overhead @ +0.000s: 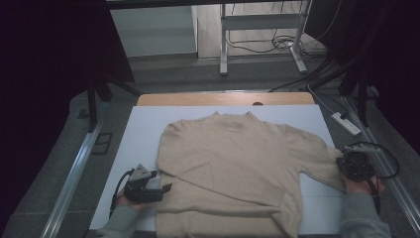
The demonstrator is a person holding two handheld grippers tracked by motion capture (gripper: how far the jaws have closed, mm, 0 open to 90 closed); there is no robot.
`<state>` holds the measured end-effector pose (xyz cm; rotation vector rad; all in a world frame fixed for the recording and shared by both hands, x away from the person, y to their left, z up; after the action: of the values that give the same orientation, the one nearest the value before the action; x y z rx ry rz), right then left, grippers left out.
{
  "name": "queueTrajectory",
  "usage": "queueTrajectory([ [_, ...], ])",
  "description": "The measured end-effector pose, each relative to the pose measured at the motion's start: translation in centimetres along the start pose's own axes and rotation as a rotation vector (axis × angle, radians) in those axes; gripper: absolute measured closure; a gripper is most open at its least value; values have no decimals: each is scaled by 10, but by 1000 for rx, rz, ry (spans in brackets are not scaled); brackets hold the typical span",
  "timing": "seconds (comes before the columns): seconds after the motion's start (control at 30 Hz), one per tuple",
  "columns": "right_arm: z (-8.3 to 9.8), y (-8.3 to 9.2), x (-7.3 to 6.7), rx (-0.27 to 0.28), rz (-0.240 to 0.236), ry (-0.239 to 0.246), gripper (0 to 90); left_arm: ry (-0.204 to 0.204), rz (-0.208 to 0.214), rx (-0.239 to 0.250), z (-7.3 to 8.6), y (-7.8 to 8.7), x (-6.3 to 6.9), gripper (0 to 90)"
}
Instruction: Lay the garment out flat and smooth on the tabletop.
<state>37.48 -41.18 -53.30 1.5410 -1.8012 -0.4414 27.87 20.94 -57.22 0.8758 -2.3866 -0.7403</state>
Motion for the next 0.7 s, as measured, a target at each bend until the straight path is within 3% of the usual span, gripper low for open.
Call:
queueTrajectory([
  [0.1,6,2,-1,-12,-14,4,857,0,0,1,0,0,0,207],
  [0.17,7,3,-4,6,-8,18,776,-2,2,1,-1,-1,1,207],
  [0.27,1,13,-10,76,-63,-17,657,-4,3,-1,-1,-1,1,206],
  [0.43,-8,30,-22,146,-158,-38,602,-4,3,0,-1,-2,1,207],
  [0.7,-11,45,-48,223,-295,34,541,-4,5,3,-1,-1,1,207],
])
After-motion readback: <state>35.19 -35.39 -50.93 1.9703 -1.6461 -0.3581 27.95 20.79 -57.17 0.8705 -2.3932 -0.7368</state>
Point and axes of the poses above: each handheld gripper's, and its own axes: y roughly backward along the jaws, z roughly out of its underside, x roughly to its right, the point moved 5 cm from there along -y, roughly forward along the jaws, and after that the axes turned 11 degrees about z, right-handed, at the moved point
